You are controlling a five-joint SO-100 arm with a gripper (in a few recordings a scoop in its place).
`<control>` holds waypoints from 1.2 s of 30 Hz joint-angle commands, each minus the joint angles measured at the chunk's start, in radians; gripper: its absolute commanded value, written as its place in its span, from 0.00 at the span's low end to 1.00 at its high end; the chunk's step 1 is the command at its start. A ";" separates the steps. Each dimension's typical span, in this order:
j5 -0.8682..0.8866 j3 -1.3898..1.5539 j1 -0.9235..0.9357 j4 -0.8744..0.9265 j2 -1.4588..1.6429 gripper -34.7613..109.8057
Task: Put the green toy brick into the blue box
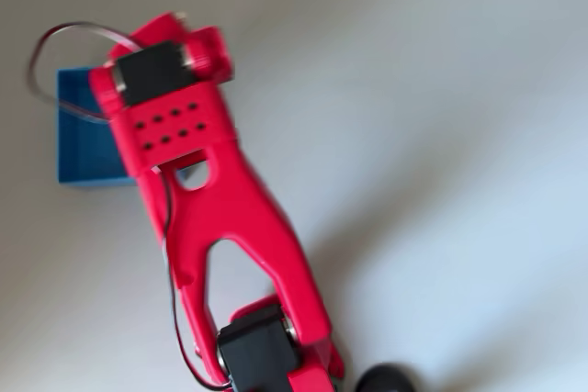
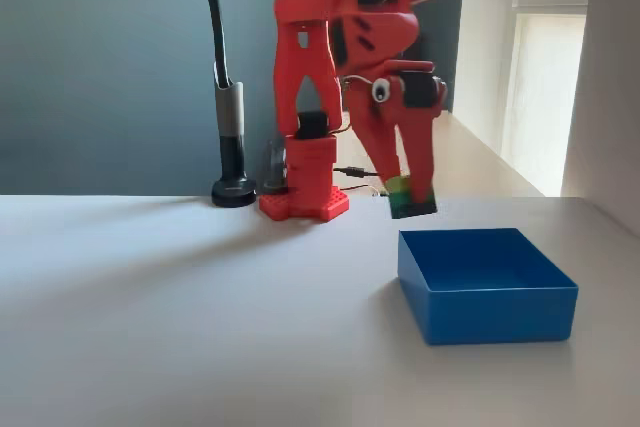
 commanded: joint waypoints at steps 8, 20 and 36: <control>0.008 0.100 -0.178 -0.095 0.029 0.24; 0.052 0.129 -0.190 -0.233 -0.081 0.24; 0.129 0.018 -0.173 -0.201 -0.239 0.40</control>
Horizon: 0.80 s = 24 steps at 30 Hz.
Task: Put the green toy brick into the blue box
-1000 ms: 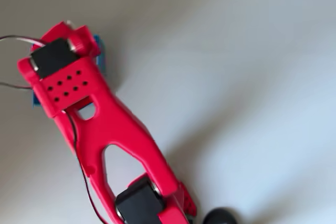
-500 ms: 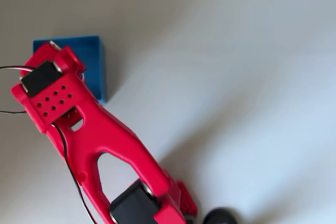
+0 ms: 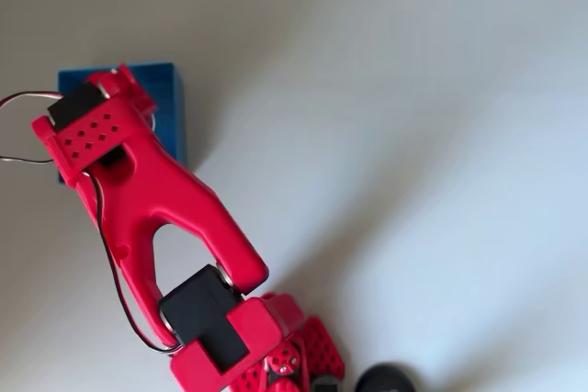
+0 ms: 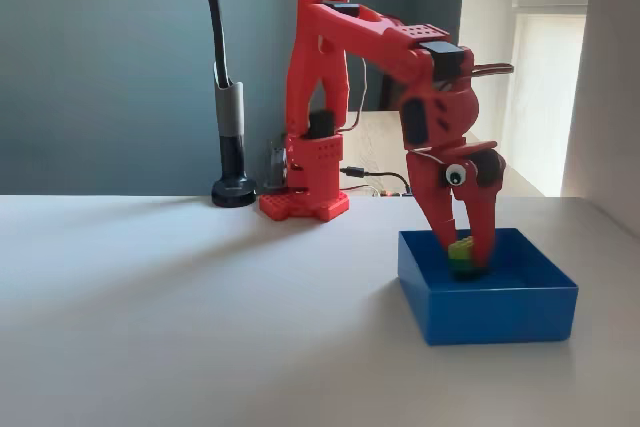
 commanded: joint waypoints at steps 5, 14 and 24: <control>0.034 -0.124 -0.034 0.075 0.026 0.44; 0.092 -0.224 -0.040 0.232 0.031 0.27; 0.206 -0.276 -0.018 0.422 0.051 0.24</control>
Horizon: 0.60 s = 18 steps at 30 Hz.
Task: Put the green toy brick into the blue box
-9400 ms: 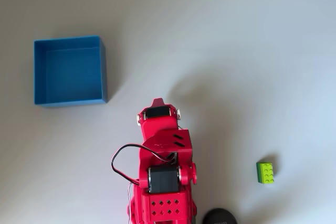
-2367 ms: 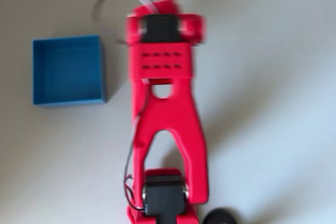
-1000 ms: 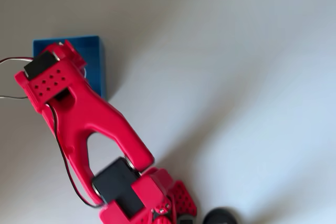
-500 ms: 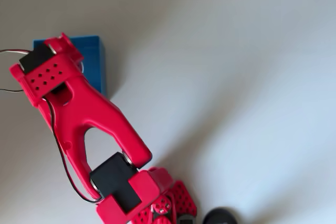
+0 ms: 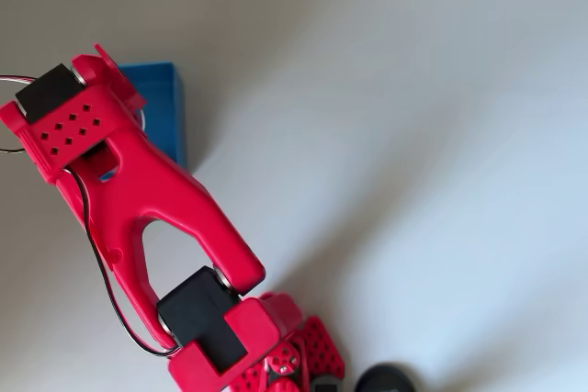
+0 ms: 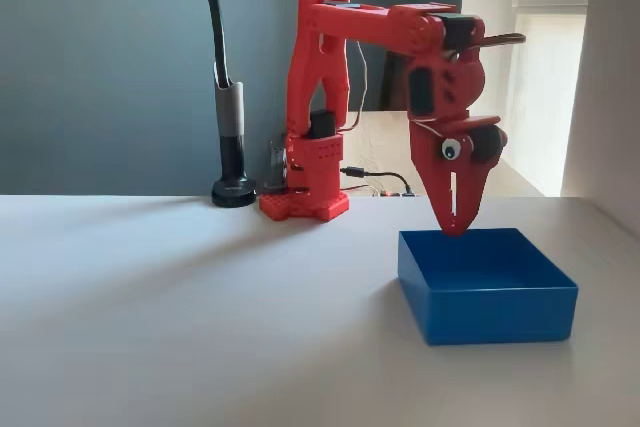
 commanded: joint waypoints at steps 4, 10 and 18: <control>0.086 -0.150 0.005 0.138 0.118 0.24; 0.066 -0.087 0.034 0.135 0.287 0.24; -0.023 0.330 0.272 -0.117 0.551 0.24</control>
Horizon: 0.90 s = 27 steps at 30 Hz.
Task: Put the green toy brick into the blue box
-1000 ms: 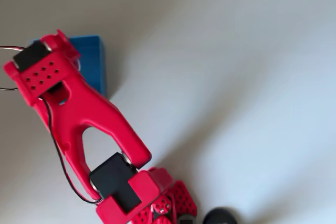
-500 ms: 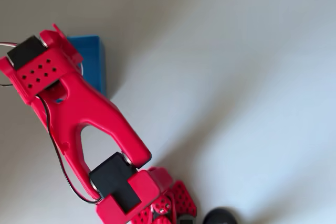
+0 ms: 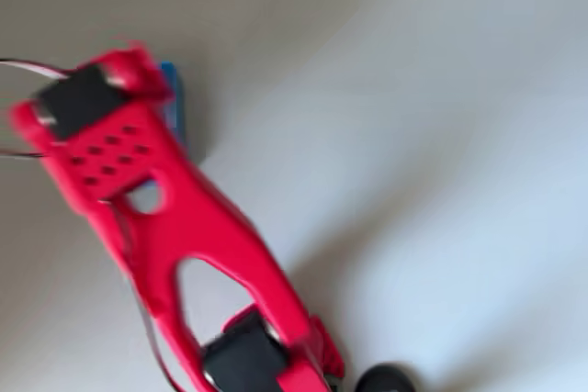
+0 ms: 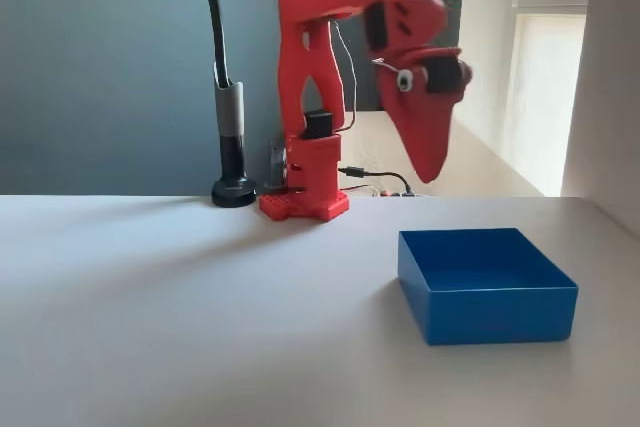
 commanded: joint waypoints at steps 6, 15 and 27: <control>-0.133 0.586 0.256 -0.460 0.457 0.24; -0.127 1.006 0.397 -0.554 0.884 0.24; -0.161 1.390 0.448 -0.543 1.344 0.24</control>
